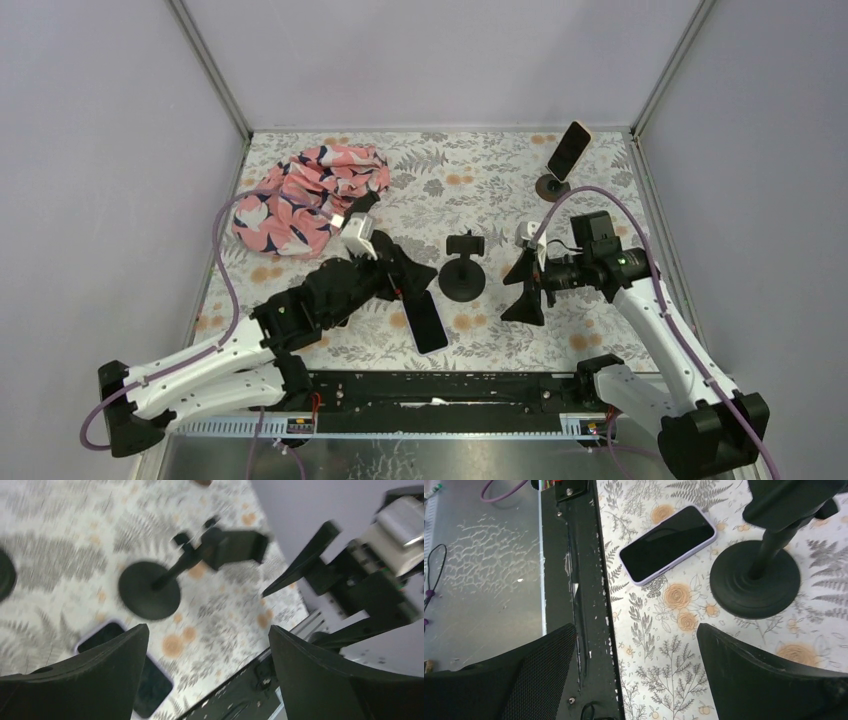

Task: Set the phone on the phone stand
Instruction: Pick up the phone at the center of the board.

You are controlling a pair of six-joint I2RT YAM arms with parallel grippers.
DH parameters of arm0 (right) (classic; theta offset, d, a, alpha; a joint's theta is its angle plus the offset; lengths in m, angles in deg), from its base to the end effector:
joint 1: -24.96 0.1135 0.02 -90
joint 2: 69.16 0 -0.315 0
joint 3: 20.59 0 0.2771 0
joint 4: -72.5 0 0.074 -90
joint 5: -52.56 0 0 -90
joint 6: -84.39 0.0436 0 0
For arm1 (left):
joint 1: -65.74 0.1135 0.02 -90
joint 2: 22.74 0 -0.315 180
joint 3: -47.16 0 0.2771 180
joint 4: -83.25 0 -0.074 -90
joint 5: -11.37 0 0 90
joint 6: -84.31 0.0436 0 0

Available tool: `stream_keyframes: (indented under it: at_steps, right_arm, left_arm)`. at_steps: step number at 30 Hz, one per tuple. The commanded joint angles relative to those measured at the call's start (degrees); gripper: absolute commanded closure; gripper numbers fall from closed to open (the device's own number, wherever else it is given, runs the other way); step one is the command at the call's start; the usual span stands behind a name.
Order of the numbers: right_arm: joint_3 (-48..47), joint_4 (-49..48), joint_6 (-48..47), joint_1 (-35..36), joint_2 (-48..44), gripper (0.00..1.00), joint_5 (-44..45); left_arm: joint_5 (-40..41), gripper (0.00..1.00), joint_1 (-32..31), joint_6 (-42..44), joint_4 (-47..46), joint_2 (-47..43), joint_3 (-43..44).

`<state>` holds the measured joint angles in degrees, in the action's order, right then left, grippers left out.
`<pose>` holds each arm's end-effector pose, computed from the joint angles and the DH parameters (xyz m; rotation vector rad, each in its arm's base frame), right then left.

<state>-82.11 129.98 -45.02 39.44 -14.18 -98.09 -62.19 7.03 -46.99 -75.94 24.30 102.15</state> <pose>0.1596 0.0805 0.3290 -1.3228 1.6530 1.0253 0.1106 -0.1582 0.3566 0.0707 1.8972 -0.9771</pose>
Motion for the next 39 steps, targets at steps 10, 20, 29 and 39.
stream_keyframes:
  at_steps: [10, 20, 29, 39]
  right_arm:
    - [1.6, -7.5, 5.1, 0.0, 4.3, 0.0, 5.6]
    - [2.7, -8.0, 6.2, 0.0, 0.6, 0.0, 8.6]
    - [2.6, -7.9, 6.4, 0.0, -0.4, 0.0, 8.5]
    - [2.5, -7.9, 6.4, 0.0, -0.4, 0.0, 8.4]
  left_arm:
    - [7.9, 0.01, -4.5, -36.3, 24.0, 14.2, -4.2]
    - [11.7, 0.01, -9.1, -43.6, 33.0, 39.7, 10.1]
    - [11.8, 0.05, -9.1, -43.9, 28.0, 44.0, 8.6]
    - [11.4, 0.11, -9.1, -45.1, 34.9, 52.3, 14.7]
